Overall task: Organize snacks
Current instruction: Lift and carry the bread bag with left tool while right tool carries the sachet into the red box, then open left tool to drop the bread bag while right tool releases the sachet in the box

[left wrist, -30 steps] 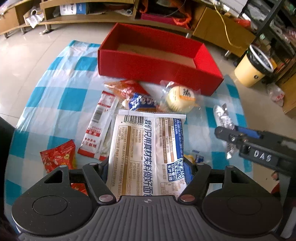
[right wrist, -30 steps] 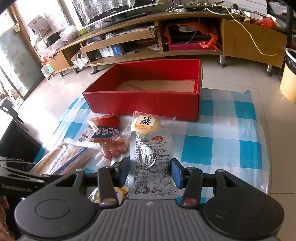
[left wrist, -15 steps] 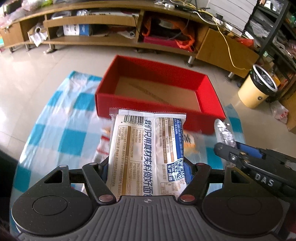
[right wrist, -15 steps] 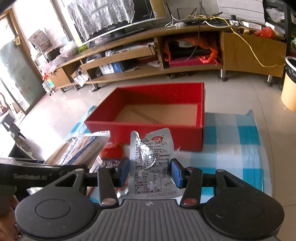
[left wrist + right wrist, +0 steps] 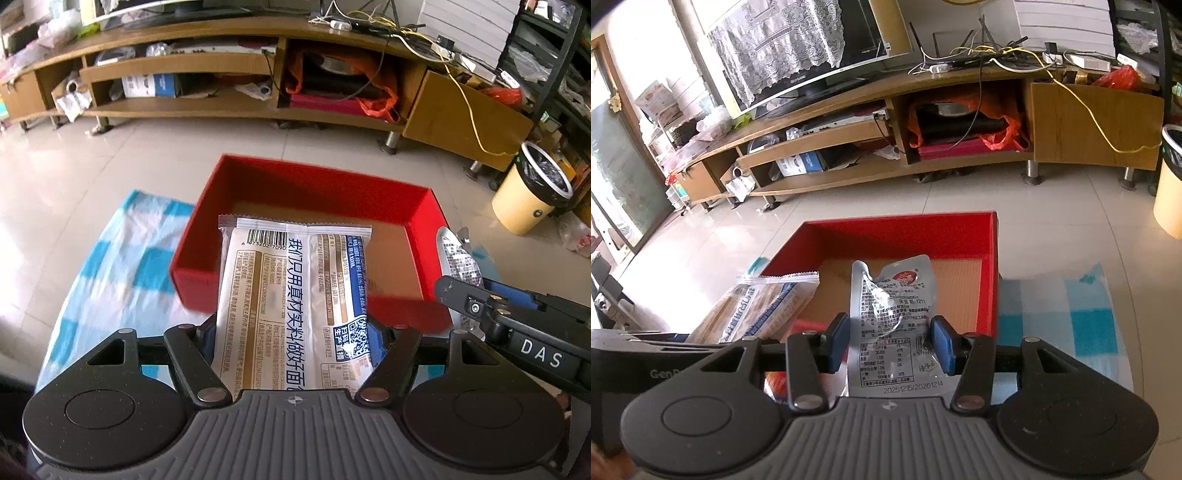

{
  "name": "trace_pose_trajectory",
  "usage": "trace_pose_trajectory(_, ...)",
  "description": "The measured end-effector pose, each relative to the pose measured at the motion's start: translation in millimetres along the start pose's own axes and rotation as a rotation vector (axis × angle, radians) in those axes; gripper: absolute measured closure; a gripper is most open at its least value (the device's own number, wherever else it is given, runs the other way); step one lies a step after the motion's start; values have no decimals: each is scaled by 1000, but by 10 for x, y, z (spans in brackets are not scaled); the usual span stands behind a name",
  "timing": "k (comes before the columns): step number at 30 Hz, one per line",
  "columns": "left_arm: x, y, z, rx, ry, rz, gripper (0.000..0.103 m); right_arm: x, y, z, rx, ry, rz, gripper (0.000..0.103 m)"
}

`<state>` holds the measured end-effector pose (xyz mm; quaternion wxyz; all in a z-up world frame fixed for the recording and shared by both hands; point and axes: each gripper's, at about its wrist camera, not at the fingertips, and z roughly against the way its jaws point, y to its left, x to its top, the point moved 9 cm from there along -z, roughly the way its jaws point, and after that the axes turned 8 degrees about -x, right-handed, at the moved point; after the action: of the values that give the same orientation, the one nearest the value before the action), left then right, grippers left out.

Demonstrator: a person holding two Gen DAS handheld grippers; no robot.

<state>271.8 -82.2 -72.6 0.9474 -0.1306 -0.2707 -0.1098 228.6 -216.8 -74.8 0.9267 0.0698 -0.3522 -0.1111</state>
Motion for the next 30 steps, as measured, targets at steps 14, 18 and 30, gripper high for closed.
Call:
trace_pose_trajectory(14,604,59,-618,70,-56,-48,27,258,-35,-704,-52,-12,47,58)
trace_pose_trajectory(18,582,153,-903,99,-25,-47,27,266,-101,-932,-79,4,68,58)
trace_pose_trajectory(30,397,335,-1184,160,22,-101,24,97,44,-1268,-134,28,208,57)
